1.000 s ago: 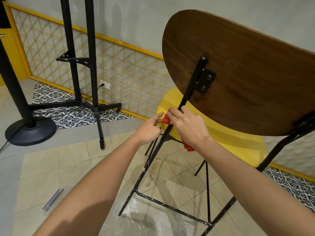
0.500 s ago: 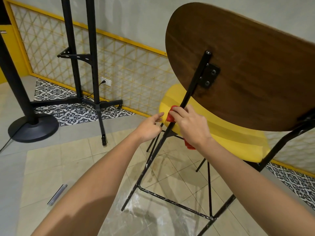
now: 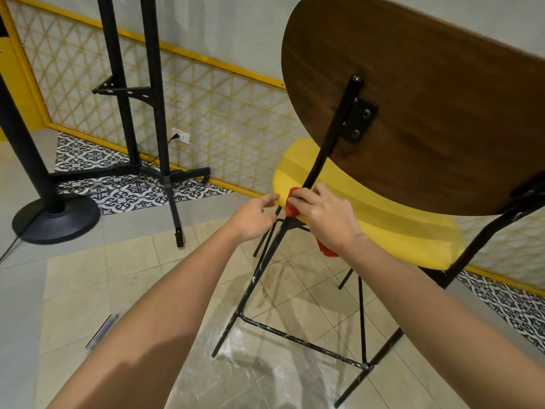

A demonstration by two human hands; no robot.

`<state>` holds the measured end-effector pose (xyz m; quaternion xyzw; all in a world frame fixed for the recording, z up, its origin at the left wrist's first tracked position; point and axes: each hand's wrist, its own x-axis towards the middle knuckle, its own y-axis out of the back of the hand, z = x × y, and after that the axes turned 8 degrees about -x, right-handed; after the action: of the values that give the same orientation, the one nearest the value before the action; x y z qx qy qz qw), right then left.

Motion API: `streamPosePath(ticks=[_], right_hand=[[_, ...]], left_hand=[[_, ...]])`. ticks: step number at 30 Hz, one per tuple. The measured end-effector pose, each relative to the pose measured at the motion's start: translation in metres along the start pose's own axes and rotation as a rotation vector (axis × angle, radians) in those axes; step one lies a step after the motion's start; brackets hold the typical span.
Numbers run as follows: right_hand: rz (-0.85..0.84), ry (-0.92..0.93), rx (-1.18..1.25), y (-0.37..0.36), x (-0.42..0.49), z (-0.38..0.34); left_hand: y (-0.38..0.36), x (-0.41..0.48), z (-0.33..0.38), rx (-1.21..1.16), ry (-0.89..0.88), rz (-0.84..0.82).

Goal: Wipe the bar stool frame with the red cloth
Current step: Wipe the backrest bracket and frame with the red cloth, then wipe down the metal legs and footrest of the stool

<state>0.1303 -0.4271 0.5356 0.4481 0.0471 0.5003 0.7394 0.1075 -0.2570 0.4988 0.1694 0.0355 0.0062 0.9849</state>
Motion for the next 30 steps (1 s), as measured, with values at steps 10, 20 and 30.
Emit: streamPosePath(ticks=[10, 20, 30], right_hand=[[0.049, -0.097, 0.088, 0.004, 0.000, -0.004], [-0.129, -0.291, 0.331, 0.001, -0.012, -0.039], [-0.023, -0.535, 1.078, 0.026, 0.006, -0.041]], left_hand=[[0.007, -0.007, -0.005, -0.005, 0.006, 0.028], [-0.015, -0.029, -0.011, -0.110, 0.007, 0.052], [-0.030, -0.037, 0.015, -0.628, -0.008, 0.197]])
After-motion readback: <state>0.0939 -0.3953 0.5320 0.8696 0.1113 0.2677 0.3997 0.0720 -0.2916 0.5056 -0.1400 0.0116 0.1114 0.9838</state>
